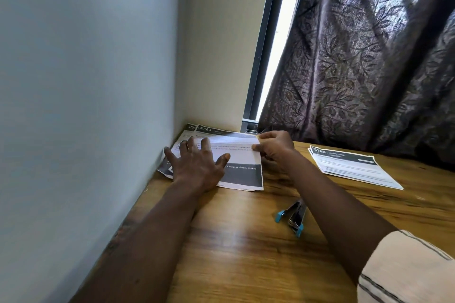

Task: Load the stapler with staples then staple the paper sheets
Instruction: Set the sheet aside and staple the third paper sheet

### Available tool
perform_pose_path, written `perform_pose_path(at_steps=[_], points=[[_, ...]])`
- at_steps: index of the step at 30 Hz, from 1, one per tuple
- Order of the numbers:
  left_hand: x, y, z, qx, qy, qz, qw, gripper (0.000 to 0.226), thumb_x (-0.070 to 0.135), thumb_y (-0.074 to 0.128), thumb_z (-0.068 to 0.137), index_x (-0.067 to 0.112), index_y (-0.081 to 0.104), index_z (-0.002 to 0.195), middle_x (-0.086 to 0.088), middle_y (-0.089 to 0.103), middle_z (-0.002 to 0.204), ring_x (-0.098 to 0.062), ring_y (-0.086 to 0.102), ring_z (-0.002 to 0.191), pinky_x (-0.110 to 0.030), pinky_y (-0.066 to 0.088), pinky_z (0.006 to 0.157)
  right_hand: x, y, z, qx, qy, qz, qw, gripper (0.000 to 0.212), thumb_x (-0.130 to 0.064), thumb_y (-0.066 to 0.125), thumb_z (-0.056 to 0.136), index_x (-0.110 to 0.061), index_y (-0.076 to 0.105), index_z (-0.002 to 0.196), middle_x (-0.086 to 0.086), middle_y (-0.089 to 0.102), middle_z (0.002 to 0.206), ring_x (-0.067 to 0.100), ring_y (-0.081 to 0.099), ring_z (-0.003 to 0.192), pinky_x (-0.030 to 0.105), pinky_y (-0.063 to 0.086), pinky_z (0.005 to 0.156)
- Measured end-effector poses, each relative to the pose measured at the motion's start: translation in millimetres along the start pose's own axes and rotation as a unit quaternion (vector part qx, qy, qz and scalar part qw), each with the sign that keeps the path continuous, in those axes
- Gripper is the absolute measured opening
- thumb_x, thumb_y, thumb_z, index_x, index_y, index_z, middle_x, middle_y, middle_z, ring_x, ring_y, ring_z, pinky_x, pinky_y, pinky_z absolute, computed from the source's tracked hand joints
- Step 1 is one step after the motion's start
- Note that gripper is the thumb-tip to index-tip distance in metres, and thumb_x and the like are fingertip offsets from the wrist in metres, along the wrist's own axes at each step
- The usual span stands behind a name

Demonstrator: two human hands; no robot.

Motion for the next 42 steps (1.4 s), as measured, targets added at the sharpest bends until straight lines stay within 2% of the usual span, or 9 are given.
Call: perform_pose_path(at_steps=[5,9,14,19,24,28,33,37,42], points=[[7.8,-13.6,-2.7,0.068,0.028,-0.040,0.996,0.074,0.064,0.041,0.097,0.027,0.022,0.158,-0.010,0.017,0.167,-0.027,0.014,0.155,-0.066,-0.001,0.120,-25.0,-31.7,-18.1,-0.004,-0.096,0.041,0.995,0.033,0.010,0.070,0.085,-0.007,0.071,0.113,0.012,0.067,0.096,0.017,0.065,0.079,0.014,0.047,0.048],[20.6,-29.7,-6.6,0.150,0.088,-0.065,0.983,0.076,0.055,0.056,0.093,0.027,0.024,0.156,-0.007,0.020,0.166,-0.028,0.020,0.153,-0.063,0.006,0.121,-43.4,-58.9,-42.8,-0.037,-0.177,0.051,0.982,0.036,0.010,0.064,0.090,-0.007,0.070,0.121,0.010,0.071,0.103,0.025,0.070,0.103,0.025,0.062,0.078],[38.7,-47.4,-16.9,0.207,0.175,-0.092,0.958,0.073,0.041,0.068,0.088,0.025,0.036,0.152,-0.007,0.041,0.155,-0.031,0.036,0.146,-0.063,0.011,0.120,-59.8,-102.6,-84.3,-0.037,-0.264,0.065,0.962,0.034,0.007,0.066,0.090,-0.018,0.074,0.111,0.012,0.075,0.111,0.030,0.069,0.110,0.045,0.059,0.095],[62.7,-81.0,-46.1,0.361,0.286,-0.116,0.880,0.023,0.022,0.066,0.092,0.018,0.069,0.114,-0.005,0.072,0.111,-0.030,0.064,0.107,-0.052,0.033,0.107,-59.8,-155.8,-131.7,0.051,-0.309,0.060,0.948,0.028,0.006,0.067,0.090,-0.017,0.076,0.106,0.021,0.073,0.106,0.022,0.068,0.095,0.054,0.057,0.092],[104.3,-98.7,-91.6,0.424,0.378,-0.131,0.812,0.017,0.013,0.067,0.092,0.017,0.075,0.106,-0.004,0.073,0.102,-0.028,0.066,0.093,-0.044,0.040,0.087,-34.5,-218.7,-175.7,0.143,-0.291,0.165,0.932,0.018,0.006,0.061,0.093,0.004,0.072,0.107,0.022,0.073,0.101,0.026,0.070,0.089,0.030,0.061,0.078],[153.8,-82.1,-131.7,0.374,0.501,-0.134,0.769,0.022,0.013,0.067,0.090,0.016,0.074,0.111,-0.007,0.072,0.104,-0.030,0.065,0.090,-0.043,0.046,0.075,11.3,-267.0,-200.1,0.210,-0.226,0.197,0.930,0.014,-0.003,0.062,0.095,-0.004,0.074,0.104,0.011,0.074,0.093,0.015,0.069,0.082,0.025,0.058,0.076],[197.5,-45.0,-169.4,0.235,0.629,-0.107,0.733,0.028,0.016,0.068,0.084,0.021,0.075,0.110,-0.002,0.071,0.106,-0.026,0.067,0.092,-0.042,0.055,0.069,76.9,-304.0,-223.0,0.261,-0.142,0.165,0.941,0.018,0.003,0.063,0.094,-0.004,0.073,0.106,0.019,0.074,0.110,0.027,0.072,0.100,0.031,0.062,0.086],[212.2,-22.8,-182.0,0.107,0.644,-0.100,0.751,0.035,0.022,0.056,0.083,0.029,0.075,0.112,0.006,0.072,0.118,-0.019,0.068,0.107,-0.040,0.061,0.072,105.6,-310.2,-237.9,0.257,-0.113,0.112,0.953,0.020,0.007,0.063,0.092,-0.007,0.074,0.101,0.012,0.074,0.109,0.024,0.071,0.103,0.023,0.061,0.081],[212.8,5.6,-178.6,-0.046,0.627,-0.066,0.775,0.038,0.031,0.052,0.090,0.037,0.069,0.124,0.016,0.065,0.134,-0.008,0.059,0.124,-0.041,0.053,0.098,119.2,-306.1,-238.6,0.251,-0.098,-0.146,0.952,0.026,-0.008,0.070,0.091,-0.031,0.072,0.103,-0.009,0.069,0.114,0.011,0.063,0.104,0.034,0.055,0.091]])
Point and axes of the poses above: each hand's wrist, its own z-axis towards the middle knuckle, its own y-axis out of the palm, x = y × z, the point moved 7 cm from there along z, towards the middle knuckle
